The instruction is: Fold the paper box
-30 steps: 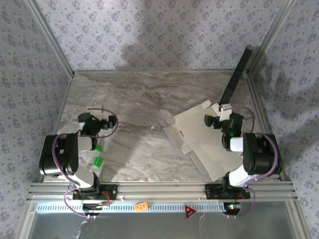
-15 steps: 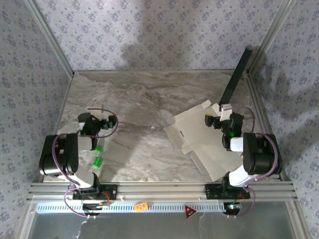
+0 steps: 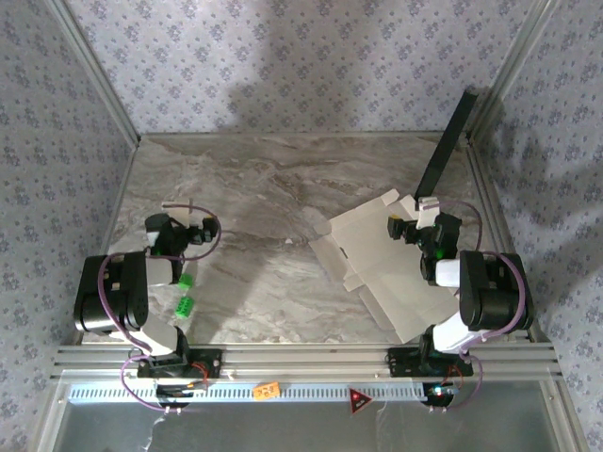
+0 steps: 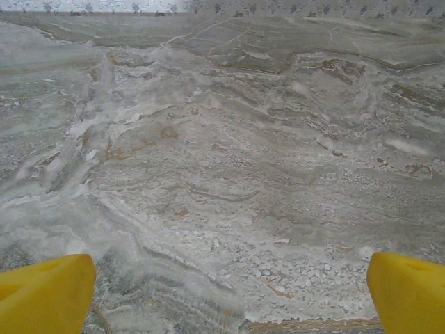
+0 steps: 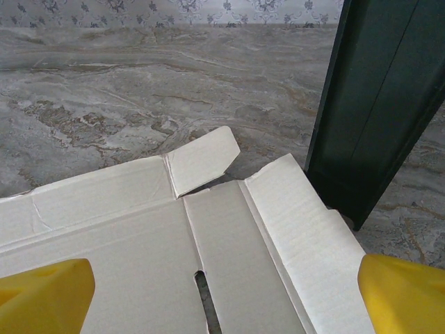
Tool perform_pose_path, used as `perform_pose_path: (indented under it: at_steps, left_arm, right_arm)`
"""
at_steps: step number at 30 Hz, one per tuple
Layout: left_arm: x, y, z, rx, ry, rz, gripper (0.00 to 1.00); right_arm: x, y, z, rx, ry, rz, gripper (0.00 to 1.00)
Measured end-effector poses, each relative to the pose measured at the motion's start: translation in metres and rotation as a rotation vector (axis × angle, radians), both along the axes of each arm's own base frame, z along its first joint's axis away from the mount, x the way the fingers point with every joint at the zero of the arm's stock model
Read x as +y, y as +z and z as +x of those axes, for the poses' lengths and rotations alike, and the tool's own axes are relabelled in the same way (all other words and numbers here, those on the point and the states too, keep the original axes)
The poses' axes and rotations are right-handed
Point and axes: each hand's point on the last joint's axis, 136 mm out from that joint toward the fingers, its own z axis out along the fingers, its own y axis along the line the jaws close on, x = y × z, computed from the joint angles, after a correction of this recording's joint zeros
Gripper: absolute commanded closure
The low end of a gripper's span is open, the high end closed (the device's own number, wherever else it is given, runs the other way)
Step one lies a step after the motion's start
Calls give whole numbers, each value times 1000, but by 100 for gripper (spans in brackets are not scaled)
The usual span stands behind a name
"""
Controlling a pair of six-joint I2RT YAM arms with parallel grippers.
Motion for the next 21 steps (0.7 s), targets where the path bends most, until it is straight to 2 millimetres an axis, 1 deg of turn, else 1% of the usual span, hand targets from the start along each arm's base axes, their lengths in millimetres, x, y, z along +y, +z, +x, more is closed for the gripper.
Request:
perform_pose_path:
  at_steps: [3, 4, 5, 6, 7, 9, 11, 16, 19, 21]
  left_arm:
    - [0, 0, 0, 0, 0, 0, 0]
    - [0, 0, 0, 1, 1, 0, 0]
    - [1, 0, 0, 3, 5, 0, 0]
    - [1, -1, 0, 7, 11, -2, 0]
    - [3, -2, -2, 18, 21, -2, 0]
    - [5, -1, -4, 33, 38, -4, 0]
    - [10, 8, -5, 26, 67, -1, 0]
    - [25, 41, -7, -24, 179, 8, 0]
    - [33, 58, -10, -22, 253, -17, 0]
    - [36, 69, -11, -2, 289, -54, 1]
  right_arm:
    - [-3, 0, 1, 1, -20, -7, 10]
    - [-4, -1, 1, 3, -27, -5, 10]
    - [-5, -1, 1, 4, -36, -5, 9]
    - [-6, -1, 0, 11, -43, -5, 1]
    - [-7, -1, -2, 20, -56, -3, 1]
    - [-11, 5, -4, 22, -81, -12, 1]
    - [-16, 18, -4, 10, -113, -17, 1]
    - [-25, 59, -2, -16, -174, -3, 1]
    - [-26, 74, -2, 16, -189, 27, 1]
    - [-25, 77, -3, 59, -197, 56, 1]
